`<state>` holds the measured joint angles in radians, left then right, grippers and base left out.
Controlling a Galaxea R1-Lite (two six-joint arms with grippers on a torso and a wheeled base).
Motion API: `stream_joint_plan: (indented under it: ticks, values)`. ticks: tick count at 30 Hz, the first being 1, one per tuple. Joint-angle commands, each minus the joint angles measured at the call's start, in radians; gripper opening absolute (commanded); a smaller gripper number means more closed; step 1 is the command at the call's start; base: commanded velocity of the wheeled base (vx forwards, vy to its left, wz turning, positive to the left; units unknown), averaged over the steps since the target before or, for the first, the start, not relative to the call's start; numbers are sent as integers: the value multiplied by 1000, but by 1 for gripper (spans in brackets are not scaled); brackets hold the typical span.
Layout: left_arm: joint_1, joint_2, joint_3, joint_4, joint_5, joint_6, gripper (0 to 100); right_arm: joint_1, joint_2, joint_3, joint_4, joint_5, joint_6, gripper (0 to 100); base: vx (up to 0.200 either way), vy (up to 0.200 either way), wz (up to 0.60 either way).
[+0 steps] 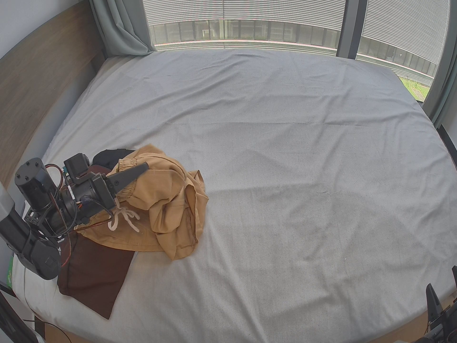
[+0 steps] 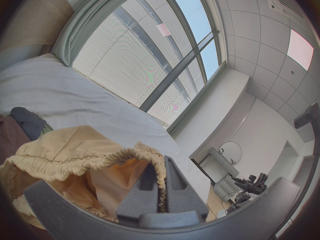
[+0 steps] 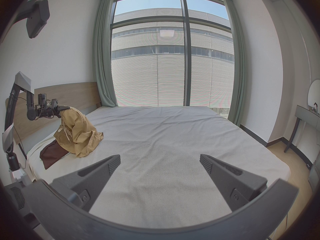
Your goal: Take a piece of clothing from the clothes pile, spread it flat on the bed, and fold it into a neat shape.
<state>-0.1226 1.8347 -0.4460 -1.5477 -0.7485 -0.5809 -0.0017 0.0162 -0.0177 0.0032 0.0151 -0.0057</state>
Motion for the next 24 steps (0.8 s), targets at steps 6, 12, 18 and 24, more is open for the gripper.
stream_joint_plan:
  ticks: [6,12,18,24]
  values:
    - [-48,-15,35,0,1,-1,0,0,-16,16,0,0,0,100,0,0,0]
    - [-86,-26,44,0,3,-7,0,0,-16,16,0,0,0,100,0,0,0]
    - [-143,-54,44,0,6,-42,0,0,-16,16,0,0,0,100,0,0,0]
    - [-187,-87,27,0,74,-131,0,0,-16,16,0,0,0,100,0,0,0]
